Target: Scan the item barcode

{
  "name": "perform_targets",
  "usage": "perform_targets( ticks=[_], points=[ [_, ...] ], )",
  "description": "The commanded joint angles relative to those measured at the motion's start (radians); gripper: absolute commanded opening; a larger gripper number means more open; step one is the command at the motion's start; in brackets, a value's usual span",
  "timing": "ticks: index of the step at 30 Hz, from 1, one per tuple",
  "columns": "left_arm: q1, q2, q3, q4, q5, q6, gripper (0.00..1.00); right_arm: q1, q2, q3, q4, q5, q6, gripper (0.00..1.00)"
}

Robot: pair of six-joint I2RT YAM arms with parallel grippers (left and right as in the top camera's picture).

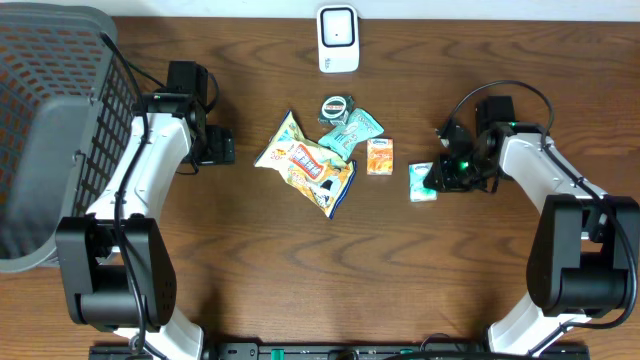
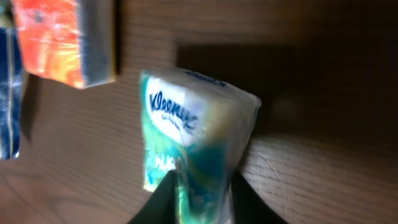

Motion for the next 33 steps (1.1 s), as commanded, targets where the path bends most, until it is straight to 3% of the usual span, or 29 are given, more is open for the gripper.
perform_targets(
  ticks=[1, 3, 6, 15, 33],
  points=[
    [0.001, 0.001, -0.003, -0.003, -0.006, 0.006, 0.98, 0.002, 0.009, -0.016, 0.003, 0.028, -0.006, 0.37],
    [0.001, 0.001, -0.003, -0.003, -0.006, 0.006, 0.98, 0.002, 0.009, -0.013, 0.003, 0.027, -0.006, 0.46],
    [0.001, 0.001, -0.003, -0.003, -0.006, 0.006, 0.98, 0.003, 0.009, 0.002, -0.005, 0.019, -0.006, 0.50],
    [0.001, 0.001, -0.003, -0.003, -0.006, 0.006, 0.98, 0.013, 0.009, 0.098, -0.135, -0.014, -0.002, 0.51],
    [0.001, 0.001, -0.003, -0.003, -0.006, 0.006, 0.98, 0.027, 0.010, -0.088, 0.131, 0.049, 0.091, 0.46]
  ],
)
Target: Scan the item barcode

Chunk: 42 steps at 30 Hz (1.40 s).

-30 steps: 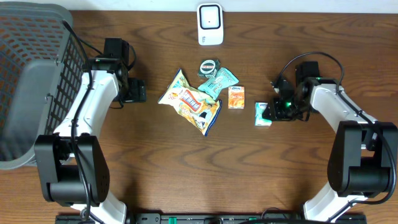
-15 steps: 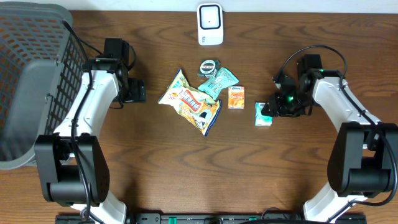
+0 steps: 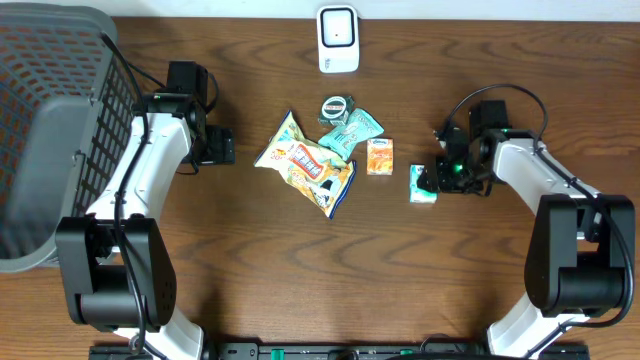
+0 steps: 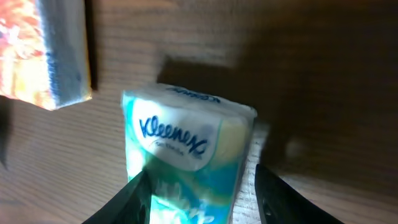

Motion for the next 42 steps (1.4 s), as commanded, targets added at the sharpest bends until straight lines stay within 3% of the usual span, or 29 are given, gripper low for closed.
perform_targets(
  ticks=[1, 3, 7, 12, 17, 27, 30, 35, 36, 38, 42],
  points=[
    [0.001, 0.001, -0.003, -0.003, -0.006, 0.006, 0.98, 0.003, 0.010, -0.046, 0.032, 0.002, 0.032, 0.44],
    [0.001, 0.001, -0.003, -0.003, -0.006, 0.006, 0.98, 0.003, 0.010, -0.061, 0.043, 0.002, 0.032, 0.37],
    [0.001, 0.001, -0.003, -0.003, -0.006, 0.006, 0.97, 0.002, 0.010, -0.061, 0.038, -0.002, 0.037, 0.01],
    [0.001, 0.001, -0.003, -0.003, -0.006, 0.006, 0.98, -0.015, 0.010, -0.023, -0.014, -0.076, 0.030, 0.01],
    [0.001, 0.001, -0.003, -0.003, -0.006, 0.006, 0.98, -0.032, 0.010, 0.047, -0.096, -0.226, -0.067, 0.01],
    [0.001, 0.001, -0.003, -0.003, -0.006, 0.005, 0.98, -0.032, 0.010, 0.053, -0.101, -0.759, -0.307, 0.01],
    [0.001, 0.001, -0.003, -0.003, -0.006, 0.006, 0.98, -0.032, 0.010, 0.053, -0.082, -0.839, -0.306, 0.01],
    [0.001, 0.001, -0.003, -0.003, -0.006, 0.006, 0.98, -0.032, 0.010, 0.053, 0.100, -1.107, -0.301, 0.01],
    [0.001, 0.001, -0.003, -0.003, -0.006, 0.006, 0.98, -0.032, 0.010, 0.053, 0.165, -1.204, -0.277, 0.01],
    [0.001, 0.001, -0.003, -0.003, -0.006, 0.006, 0.98, -0.024, 0.010, 0.055, 0.365, -1.202, -0.032, 0.01],
    [0.001, 0.001, -0.003, -0.003, -0.006, 0.006, 0.98, 0.004, 0.010, 0.055, 0.631, -1.202, 0.248, 0.01]
  ],
)
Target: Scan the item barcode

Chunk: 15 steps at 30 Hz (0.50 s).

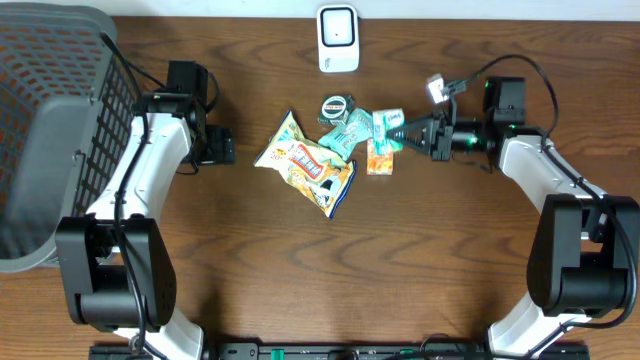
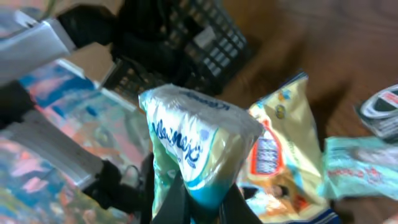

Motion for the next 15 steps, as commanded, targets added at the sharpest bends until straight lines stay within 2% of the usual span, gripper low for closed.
perform_targets(
  ticks=[1, 6, 15],
  points=[
    [0.001, 0.001, -0.003, -0.003, -0.006, 0.006, 0.98, 0.037, 0.010, 0.008, 0.165, -0.087, 0.323, 0.01],
    [0.001, 0.001, -0.003, -0.003, -0.006, 0.006, 0.98, 0.075, 0.010, 0.008, 0.308, -0.086, 0.408, 0.01],
    [0.001, 0.001, -0.003, -0.003, -0.006, 0.006, 0.98, 0.108, 0.010, 0.008, 0.367, -0.033, 0.461, 0.01]
  ],
)
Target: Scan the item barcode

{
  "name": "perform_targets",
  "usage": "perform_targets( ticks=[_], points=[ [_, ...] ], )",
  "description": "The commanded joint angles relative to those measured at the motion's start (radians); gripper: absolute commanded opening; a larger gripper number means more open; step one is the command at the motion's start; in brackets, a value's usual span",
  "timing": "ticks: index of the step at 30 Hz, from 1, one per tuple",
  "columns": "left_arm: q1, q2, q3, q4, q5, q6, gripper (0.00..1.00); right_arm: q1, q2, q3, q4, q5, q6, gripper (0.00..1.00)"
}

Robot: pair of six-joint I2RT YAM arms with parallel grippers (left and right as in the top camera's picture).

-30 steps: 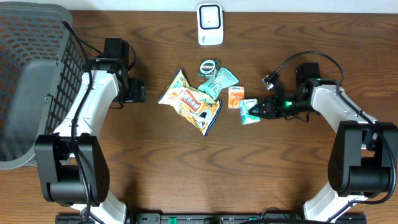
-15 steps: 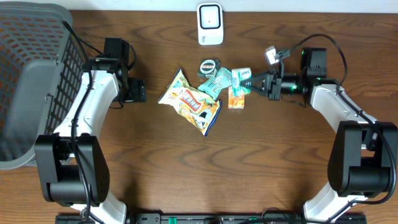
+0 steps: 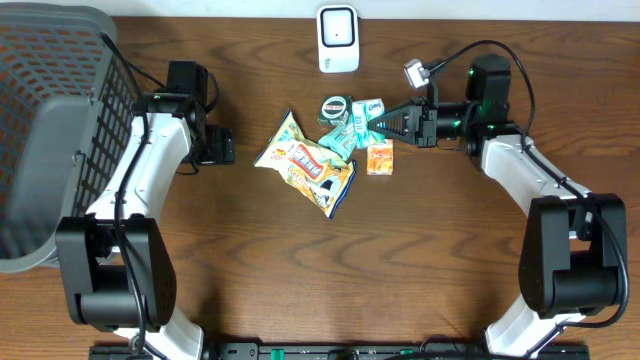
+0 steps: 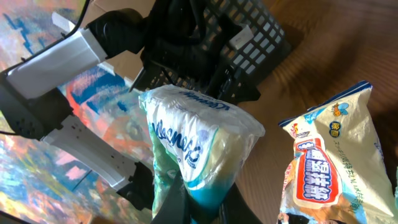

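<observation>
My right gripper is shut on a white and teal Kleenex tissue pack, holding it off the table with the arm reaching left. The wrist view shows the pack pinched at its lower end between the dark fingers, its printed face towards the camera. The white barcode scanner stands at the table's far edge, up and left of the pack. My left gripper rests on the table at the left, far from the pack. Its jaws cannot be made out from above.
Below the held pack lies a pile: a yellow snack bag, a teal pouch, a round tin and an orange packet. A dark mesh basket fills the left side.
The right gripper, still shut on the tissue pack, has shifted a little left and towards the far edge. The pack was over the orange packet and now hangs beside the round tin.
The tissue pack lay on the table right of the orange packet, with my right gripper shut on it. Then the fingers stood apart on either side of it. Later the pack was held aloft over the pile, and now it is nearer the scanner. The left arm stayed still.
</observation>
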Motion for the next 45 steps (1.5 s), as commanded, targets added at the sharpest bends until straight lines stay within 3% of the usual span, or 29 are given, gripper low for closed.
perform_targets(
  ticks=[1, 16, 29, 45],
  points=[
    [0.001, 0.001, -0.003, -0.003, -0.006, 0.006, 0.98, 0.015, 0.010, 0.007, 0.002, 0.029, 0.037, 0.01],
    [0.001, 0.001, -0.003, -0.003, -0.006, 0.006, 0.98, 0.037, 0.010, 0.007, 0.003, 0.066, 0.047, 0.01],
    [0.001, 0.001, -0.003, -0.003, -0.006, 0.006, 0.98, 0.104, 0.010, 0.007, -0.016, 0.269, 0.095, 0.01],
    [0.001, 0.001, -0.003, -0.003, -0.006, 0.006, 0.98, 0.114, 0.010, 0.006, -0.043, 0.280, 0.055, 0.01]
  ],
)
